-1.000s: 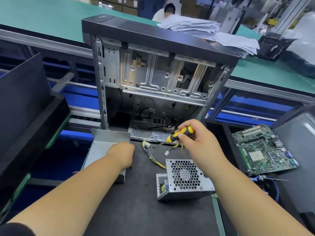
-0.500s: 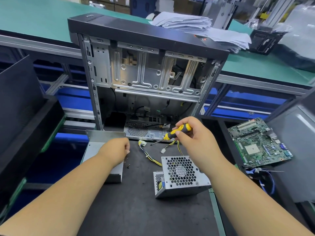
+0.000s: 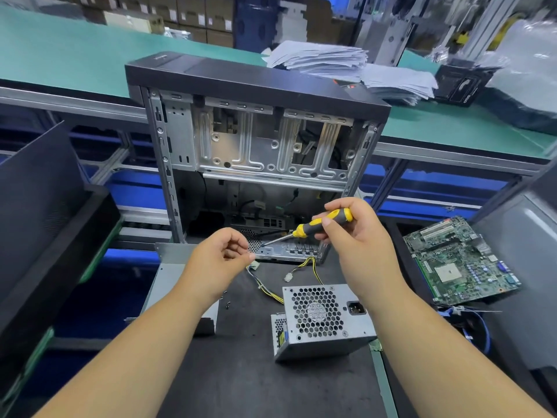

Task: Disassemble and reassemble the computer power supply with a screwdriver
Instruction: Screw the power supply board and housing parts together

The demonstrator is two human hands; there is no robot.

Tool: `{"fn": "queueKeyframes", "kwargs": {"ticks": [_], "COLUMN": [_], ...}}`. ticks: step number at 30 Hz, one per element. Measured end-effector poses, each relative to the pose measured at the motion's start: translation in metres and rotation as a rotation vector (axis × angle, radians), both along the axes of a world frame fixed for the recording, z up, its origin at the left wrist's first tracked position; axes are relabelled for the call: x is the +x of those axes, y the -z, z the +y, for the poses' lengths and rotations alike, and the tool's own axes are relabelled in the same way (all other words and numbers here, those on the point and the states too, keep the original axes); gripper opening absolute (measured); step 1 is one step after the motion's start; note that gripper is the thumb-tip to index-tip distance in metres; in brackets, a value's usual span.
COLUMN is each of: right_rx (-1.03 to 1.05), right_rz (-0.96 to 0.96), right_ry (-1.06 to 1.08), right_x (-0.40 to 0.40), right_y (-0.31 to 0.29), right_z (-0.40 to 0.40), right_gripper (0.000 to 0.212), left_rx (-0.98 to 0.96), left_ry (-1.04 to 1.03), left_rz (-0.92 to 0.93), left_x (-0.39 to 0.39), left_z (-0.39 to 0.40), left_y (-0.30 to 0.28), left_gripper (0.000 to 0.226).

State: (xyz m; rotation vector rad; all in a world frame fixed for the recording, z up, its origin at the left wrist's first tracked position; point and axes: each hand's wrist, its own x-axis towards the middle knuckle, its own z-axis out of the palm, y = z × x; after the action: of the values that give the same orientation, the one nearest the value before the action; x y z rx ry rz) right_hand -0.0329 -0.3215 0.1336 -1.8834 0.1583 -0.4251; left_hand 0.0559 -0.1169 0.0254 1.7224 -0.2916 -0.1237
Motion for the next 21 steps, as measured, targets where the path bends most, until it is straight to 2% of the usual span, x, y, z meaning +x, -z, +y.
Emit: {"fn": "queueKeyframes", "kwargs": {"ticks": [8, 21], "right_rx": [0.01, -0.016], "right_rz": [-0.03, -0.037], "right_ry": [-0.045, -0.06], "right_x": [-0.0033, -0.0002], "right_y": [-0.0028, -0.0006], "right_z": [0.0022, 0.0018], "right_gripper": [0.018, 0.018], "left_rx": [0.024, 0.014], "left_ry": [-0.021, -0.007], "left_rz": [-0.086, -0.081], "left_x": [-0.0047, -0.0059], "left_z": [-0.0036, -0.0087], "left_y": [-0.0068, -0.0073], "left_gripper": [0.023, 0.025]}}
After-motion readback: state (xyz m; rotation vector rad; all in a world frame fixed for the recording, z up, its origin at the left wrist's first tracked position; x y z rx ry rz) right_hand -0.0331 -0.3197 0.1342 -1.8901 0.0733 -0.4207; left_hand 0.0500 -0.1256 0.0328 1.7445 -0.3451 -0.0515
